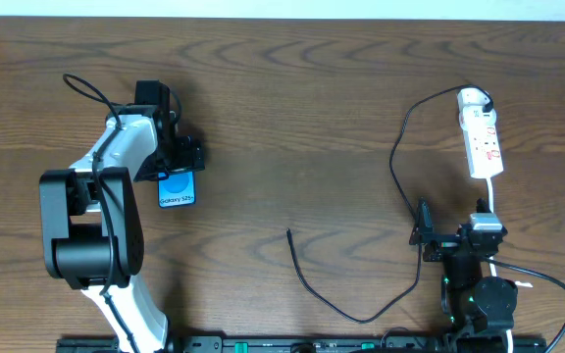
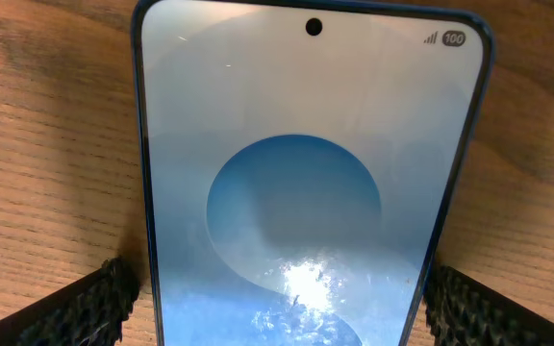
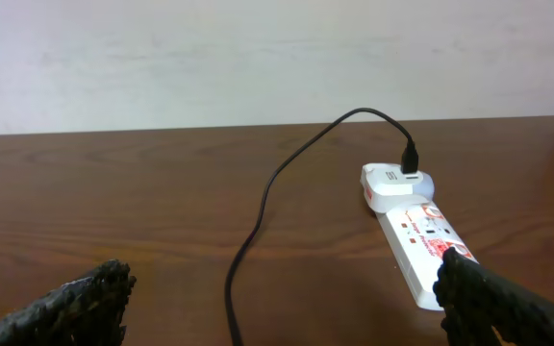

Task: Plug charger to phone and switch on socket
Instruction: 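Close the left gripper on the phone's sides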

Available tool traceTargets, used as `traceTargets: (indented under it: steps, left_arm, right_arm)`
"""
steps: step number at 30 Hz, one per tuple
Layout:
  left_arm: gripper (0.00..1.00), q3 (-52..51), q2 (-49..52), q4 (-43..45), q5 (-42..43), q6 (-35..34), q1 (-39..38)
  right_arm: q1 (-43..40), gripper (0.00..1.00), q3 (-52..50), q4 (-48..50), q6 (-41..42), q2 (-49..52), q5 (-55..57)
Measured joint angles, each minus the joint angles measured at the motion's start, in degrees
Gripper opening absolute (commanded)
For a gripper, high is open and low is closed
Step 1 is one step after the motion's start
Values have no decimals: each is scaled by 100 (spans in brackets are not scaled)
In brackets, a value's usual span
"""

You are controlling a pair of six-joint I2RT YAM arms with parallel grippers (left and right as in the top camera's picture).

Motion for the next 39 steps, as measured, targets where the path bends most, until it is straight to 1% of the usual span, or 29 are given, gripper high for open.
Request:
traceTargets:
  steps: [31, 36, 39]
  left_arm:
    - [98, 0, 0, 4, 0, 114, 0]
    - [99, 0, 0, 4, 0, 116, 0]
    - [97, 0, 0, 4, 0, 118, 0]
  right_arm:
    - [0, 99, 0, 0, 0, 0, 0]
    - [0, 99, 0, 0, 0, 0, 0]
    - [0, 99, 0, 0, 0, 0, 0]
